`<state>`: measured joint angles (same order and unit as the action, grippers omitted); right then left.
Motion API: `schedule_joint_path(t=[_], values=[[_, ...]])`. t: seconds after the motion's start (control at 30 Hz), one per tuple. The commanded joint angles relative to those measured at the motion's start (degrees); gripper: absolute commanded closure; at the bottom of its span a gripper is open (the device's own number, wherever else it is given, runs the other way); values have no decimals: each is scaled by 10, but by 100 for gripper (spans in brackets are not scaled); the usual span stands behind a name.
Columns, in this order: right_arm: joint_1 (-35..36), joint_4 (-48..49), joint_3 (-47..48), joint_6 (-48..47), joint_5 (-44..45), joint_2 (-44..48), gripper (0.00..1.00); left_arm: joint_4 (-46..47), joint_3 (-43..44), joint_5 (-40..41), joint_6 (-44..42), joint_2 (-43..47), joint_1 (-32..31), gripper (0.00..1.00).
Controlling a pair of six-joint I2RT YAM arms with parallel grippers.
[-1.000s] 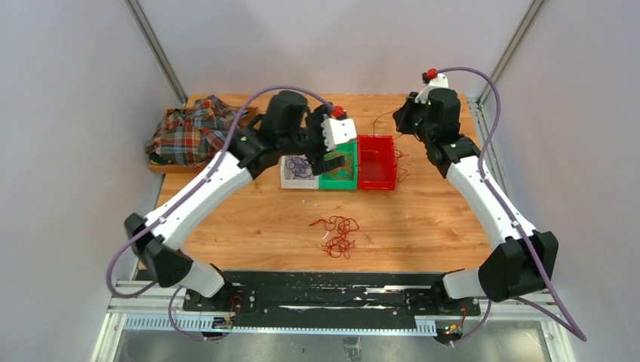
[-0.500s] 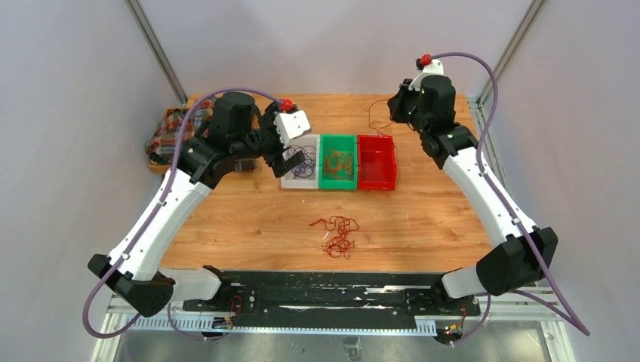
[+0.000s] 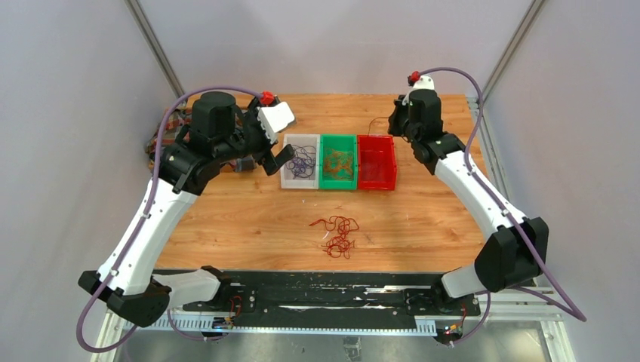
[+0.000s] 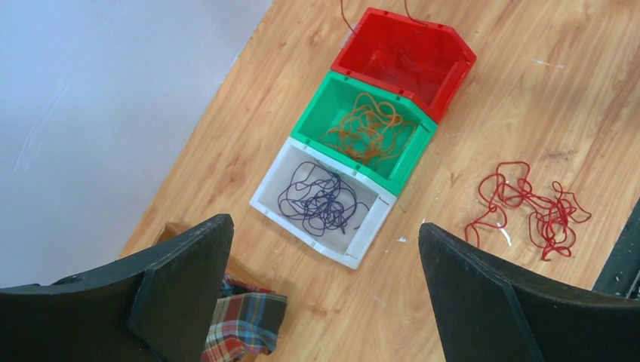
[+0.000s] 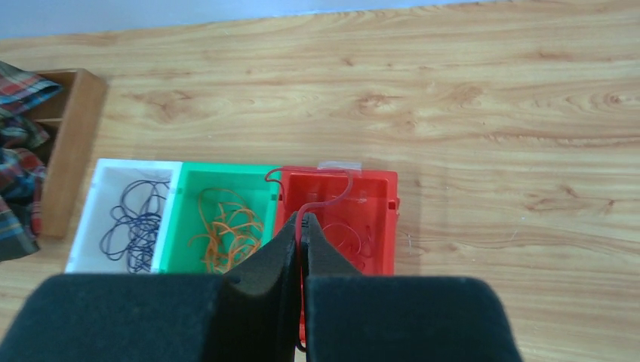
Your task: Untangle the cables
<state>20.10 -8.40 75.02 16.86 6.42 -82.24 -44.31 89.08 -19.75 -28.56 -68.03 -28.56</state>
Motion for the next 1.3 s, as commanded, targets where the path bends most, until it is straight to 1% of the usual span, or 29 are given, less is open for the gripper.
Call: schedule_joint_path(t=[0.0,0.07,0.13,0.3,0.47,0.53,0.63,0.73,0.77,0.83,0.93,1.0,1.07,1.27], values=[[8,36,-24,-10,35,-24,99,-13,18,27,12,-5,4,2],[13,53,-31,-12,38,-42,99,-8,11,57,13,-5,5,2],[30,57,-28,-31,64,-63,99,2,-7,76,12,-3,12,2],[40,43,-36,-28,84,-109,99,1,-5,58,37,-3,28,2],[40,14,-66,-14,150,-140,99,15,-8,47,40,-1,28,2],[40,12,-82,-8,161,-139,99,19,-10,46,40,-3,28,2],[40,19,-96,-9,142,-142,99,19,-9,40,42,-9,28,2],[40,14,-79,-11,114,-165,98,20,-4,38,47,-12,28,2],[40,11,-69,-11,103,-179,96,20,-3,39,48,-12,28,2],[40,-1,-43,-10,85,-205,87,15,0,40,48,-12,28,2],[40,-22,-7,-8,65,-235,78,8,4,41,42,-12,28,2],[40,-45,9,-5,62,-240,69,7,4,42,39,-10,28,2],[40,-56,9,-5,61,-228,60,7,2,38,32,-8,28,2],[39,-80,-3,-24,57,-147,34,10,0,30,22,-11,28,2]])
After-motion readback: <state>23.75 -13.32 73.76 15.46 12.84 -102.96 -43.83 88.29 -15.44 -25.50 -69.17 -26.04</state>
